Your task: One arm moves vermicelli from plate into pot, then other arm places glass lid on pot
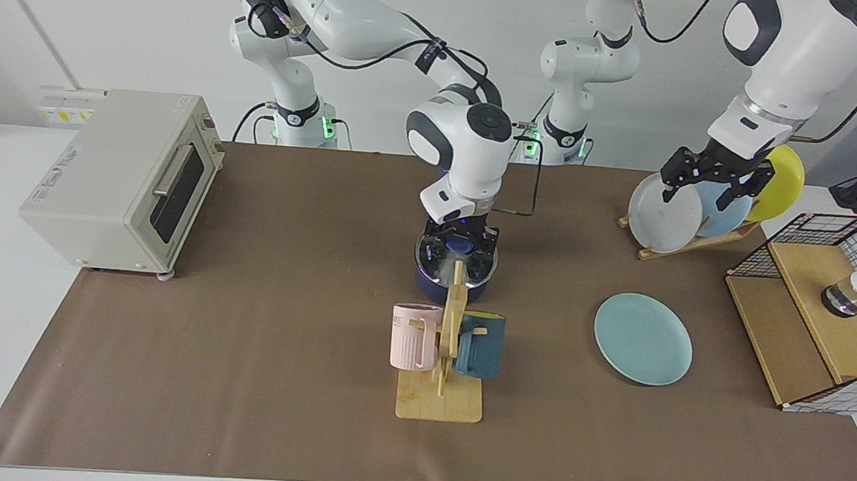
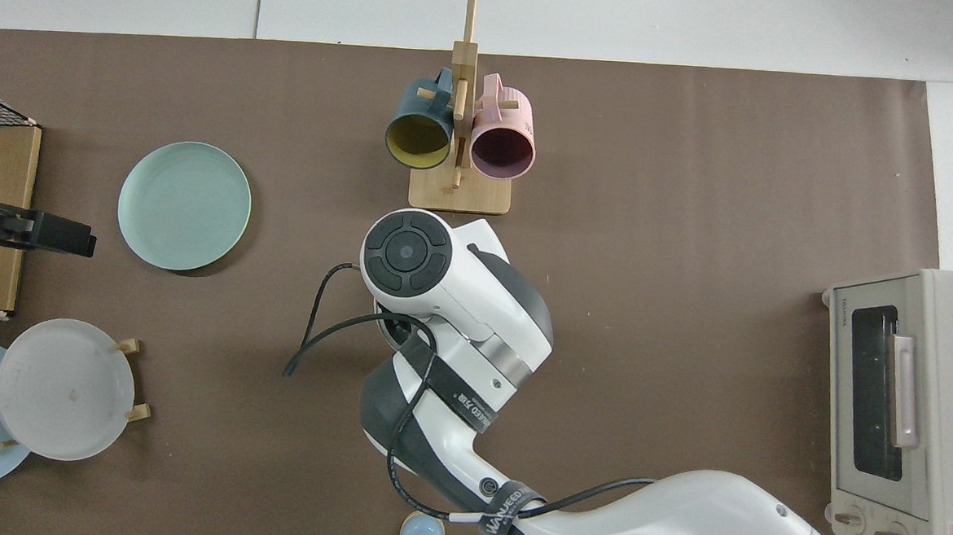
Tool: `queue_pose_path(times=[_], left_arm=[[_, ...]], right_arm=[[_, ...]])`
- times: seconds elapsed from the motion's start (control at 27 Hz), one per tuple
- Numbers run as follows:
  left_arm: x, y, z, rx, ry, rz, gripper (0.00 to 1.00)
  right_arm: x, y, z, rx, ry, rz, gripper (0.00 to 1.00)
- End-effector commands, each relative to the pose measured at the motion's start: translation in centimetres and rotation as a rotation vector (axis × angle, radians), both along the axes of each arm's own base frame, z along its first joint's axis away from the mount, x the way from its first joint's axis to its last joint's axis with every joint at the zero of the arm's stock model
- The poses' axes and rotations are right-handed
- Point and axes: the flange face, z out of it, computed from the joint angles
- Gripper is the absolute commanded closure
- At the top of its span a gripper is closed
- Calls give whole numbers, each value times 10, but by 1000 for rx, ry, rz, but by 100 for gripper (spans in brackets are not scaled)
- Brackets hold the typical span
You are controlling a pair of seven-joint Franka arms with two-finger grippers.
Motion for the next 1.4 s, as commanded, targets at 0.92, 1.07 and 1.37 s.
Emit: queue_pose_path(times=[0.92, 1.07, 1.37], left_arm=[[-4, 0, 4, 19, -8, -5, 0], [-4, 0, 4, 19, -8, -5, 0], [-4, 0, 4, 19, -8, -5, 0]], right_arm=[[-2, -6, -15, 39, -39, -24, 100], [-3, -9, -15, 28, -49, -15, 100], [-5, -14, -21, 16, -42, -9, 100]])
